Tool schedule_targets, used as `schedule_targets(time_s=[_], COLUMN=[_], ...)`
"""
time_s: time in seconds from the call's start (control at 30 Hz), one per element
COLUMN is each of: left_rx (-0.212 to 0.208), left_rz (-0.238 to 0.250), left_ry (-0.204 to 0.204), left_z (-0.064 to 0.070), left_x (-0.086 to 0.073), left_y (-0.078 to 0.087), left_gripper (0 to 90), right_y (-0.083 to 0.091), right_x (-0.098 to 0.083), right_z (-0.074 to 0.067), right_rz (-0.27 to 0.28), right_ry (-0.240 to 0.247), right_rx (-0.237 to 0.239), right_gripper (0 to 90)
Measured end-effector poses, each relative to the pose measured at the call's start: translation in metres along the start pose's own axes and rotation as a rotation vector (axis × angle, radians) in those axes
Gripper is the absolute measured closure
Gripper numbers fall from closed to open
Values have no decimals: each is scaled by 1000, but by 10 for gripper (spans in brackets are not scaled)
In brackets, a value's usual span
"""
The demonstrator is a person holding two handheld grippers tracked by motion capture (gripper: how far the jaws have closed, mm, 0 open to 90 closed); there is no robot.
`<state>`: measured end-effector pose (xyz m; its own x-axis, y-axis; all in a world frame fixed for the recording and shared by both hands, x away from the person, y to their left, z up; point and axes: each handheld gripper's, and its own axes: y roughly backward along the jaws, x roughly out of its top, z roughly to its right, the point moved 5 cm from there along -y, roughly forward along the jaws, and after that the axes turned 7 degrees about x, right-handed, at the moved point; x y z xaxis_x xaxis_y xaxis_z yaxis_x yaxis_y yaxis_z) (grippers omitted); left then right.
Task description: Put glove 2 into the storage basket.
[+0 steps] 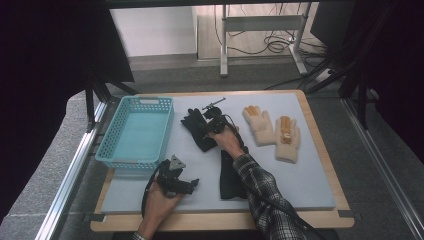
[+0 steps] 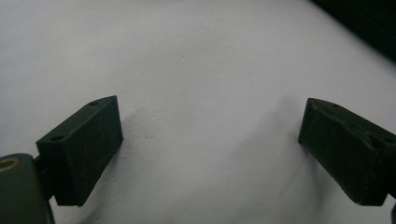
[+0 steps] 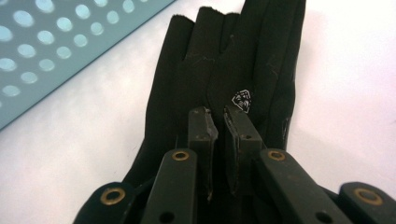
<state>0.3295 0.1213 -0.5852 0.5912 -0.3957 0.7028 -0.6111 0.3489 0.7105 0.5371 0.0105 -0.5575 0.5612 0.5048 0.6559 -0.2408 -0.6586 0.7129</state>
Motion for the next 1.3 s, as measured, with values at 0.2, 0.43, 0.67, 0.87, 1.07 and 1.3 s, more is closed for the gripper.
schedule_targets(time_s=[0.2, 0.43, 0.67, 0.87, 1.07, 1.3], left_rx=[0, 1, 2, 2, 1, 3], left_rz=[0, -1, -2, 0, 2, -2], left_ry=[0, -2, -2, -2, -1, -7], left_z=[0, 0, 0, 0, 0, 0], left_x=[0, 0, 0, 0, 0, 0], left_y=[0, 0, 0, 0, 0, 0], left_gripper=[64, 64, 64, 64, 64, 64], right_y=[22, 50, 72, 96, 124, 158], right_x=[8, 11, -3, -23, -46, -79], right_z=[-13, -24, -33, -41, -44, -52], right_rz=[40, 80, 89, 107, 142, 179], right_ry=[15, 9, 13, 1, -61, -130], right_rx=[-1, -3, -10, -20, -40, -91], right_gripper=[812, 811, 809, 809, 809, 808])
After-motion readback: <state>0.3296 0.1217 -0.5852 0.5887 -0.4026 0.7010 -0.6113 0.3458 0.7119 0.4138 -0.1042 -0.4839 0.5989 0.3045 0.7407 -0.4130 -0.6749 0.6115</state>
